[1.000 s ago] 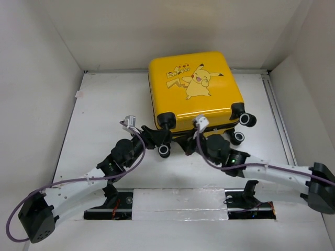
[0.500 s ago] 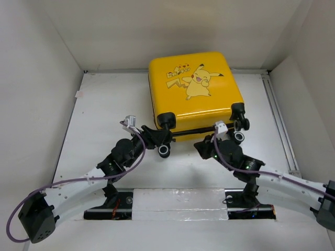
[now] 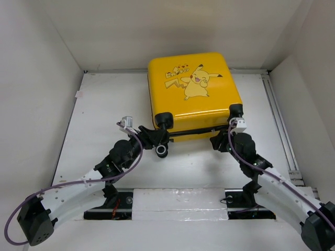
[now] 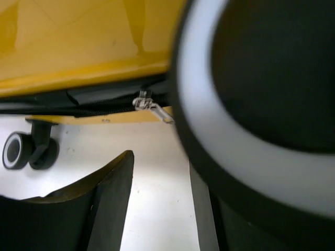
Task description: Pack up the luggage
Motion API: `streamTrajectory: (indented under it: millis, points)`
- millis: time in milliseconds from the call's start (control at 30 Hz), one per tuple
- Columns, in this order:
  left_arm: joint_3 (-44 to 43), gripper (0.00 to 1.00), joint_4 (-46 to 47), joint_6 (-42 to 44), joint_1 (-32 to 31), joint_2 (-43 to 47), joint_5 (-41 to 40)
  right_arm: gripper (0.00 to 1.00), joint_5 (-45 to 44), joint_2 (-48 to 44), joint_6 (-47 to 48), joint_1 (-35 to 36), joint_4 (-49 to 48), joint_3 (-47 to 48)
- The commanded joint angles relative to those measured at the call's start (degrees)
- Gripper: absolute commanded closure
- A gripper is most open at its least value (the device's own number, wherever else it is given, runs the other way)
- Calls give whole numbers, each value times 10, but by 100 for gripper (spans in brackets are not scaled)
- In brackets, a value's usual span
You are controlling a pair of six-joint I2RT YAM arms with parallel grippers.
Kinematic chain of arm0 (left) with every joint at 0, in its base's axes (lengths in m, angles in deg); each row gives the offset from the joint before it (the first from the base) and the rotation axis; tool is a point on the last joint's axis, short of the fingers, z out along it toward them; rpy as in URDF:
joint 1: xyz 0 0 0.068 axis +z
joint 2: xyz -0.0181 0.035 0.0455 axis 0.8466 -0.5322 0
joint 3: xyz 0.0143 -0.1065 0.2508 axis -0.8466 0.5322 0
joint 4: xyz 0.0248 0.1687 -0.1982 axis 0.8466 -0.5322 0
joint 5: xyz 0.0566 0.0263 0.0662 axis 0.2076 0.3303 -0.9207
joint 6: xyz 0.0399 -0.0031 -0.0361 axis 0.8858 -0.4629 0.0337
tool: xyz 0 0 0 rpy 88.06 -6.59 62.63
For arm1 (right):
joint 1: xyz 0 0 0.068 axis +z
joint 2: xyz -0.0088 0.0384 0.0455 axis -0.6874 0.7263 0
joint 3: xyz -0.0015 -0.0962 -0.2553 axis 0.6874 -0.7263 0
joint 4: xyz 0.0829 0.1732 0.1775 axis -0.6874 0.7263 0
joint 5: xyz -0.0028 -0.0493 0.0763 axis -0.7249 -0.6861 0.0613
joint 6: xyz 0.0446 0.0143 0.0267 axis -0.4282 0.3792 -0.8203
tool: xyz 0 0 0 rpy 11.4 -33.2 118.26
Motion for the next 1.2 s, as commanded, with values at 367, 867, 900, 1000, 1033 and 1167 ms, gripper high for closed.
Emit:
streamTrajectory:
  millis: [367,867,900,1000,1033,1167]
  points:
    - [-30,100,83,-5,-3,14,7,50,155,50,101,-42,-171,21]
    - [-36,100,96,-37,-3,14,18,59,2,9,72,5,-356,-81]
    - [-36,100,106,-42,-3,14,18,59,-19,-9,63,12,-364,-90]
    - [-43,100,114,-42,-3,9,13,59,-71,-15,55,18,-322,-91]
    - [-43,100,121,-42,3,9,13,59,-77,-8,55,18,-302,-82]
    - [-36,100,141,-42,3,14,13,56,-60,50,44,18,-306,-62]
